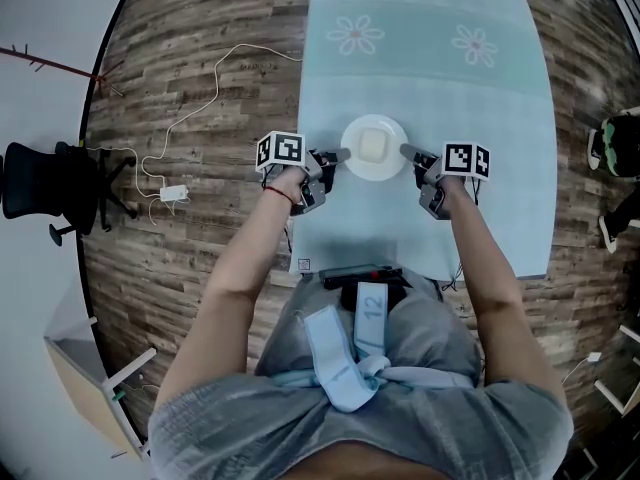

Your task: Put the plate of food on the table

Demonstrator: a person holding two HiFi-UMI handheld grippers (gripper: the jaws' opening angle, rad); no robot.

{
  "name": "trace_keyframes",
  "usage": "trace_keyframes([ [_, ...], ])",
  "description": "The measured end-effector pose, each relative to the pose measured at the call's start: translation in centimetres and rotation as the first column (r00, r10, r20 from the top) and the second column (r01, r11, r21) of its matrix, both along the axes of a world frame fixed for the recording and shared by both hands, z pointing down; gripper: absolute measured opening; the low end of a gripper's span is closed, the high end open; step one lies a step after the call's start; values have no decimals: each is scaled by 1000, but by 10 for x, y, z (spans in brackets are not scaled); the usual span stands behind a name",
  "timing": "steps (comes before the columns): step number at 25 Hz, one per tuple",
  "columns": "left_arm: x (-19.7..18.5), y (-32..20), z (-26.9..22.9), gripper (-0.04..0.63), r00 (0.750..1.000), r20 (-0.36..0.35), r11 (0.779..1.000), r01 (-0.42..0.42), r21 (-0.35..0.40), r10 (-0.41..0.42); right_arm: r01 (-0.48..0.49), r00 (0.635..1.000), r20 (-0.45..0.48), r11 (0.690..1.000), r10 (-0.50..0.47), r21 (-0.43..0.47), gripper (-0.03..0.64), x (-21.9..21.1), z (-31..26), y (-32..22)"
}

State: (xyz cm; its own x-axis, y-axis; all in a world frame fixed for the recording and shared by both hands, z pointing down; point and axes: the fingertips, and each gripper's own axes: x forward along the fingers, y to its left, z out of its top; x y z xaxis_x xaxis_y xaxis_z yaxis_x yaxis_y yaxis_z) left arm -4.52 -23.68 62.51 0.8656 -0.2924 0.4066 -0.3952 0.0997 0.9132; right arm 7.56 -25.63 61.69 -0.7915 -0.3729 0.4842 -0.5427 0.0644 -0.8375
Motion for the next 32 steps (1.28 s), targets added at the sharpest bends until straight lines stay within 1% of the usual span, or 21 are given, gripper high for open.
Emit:
trace_keyframes([
  [9,-1,-12,21,28,1000,25,1000,-4,-23,4,-8,1000,-20,1000,8,-16,41,0,25,-11],
  [14,0,-30,30,28,999,35,999,-1,-36,2,-15,1000,-16,1000,15,-23,41,1,35,-30],
  [20,1,-34,35,28,999,46,1000,2,-30,-1,-31,999,-17,999,31,-19,41,3,41,-33],
  [32,-2,-60,49,28,998,65,999,21,-25,-19,-49,998,-33,999,49,-9,41,1,53,-59],
])
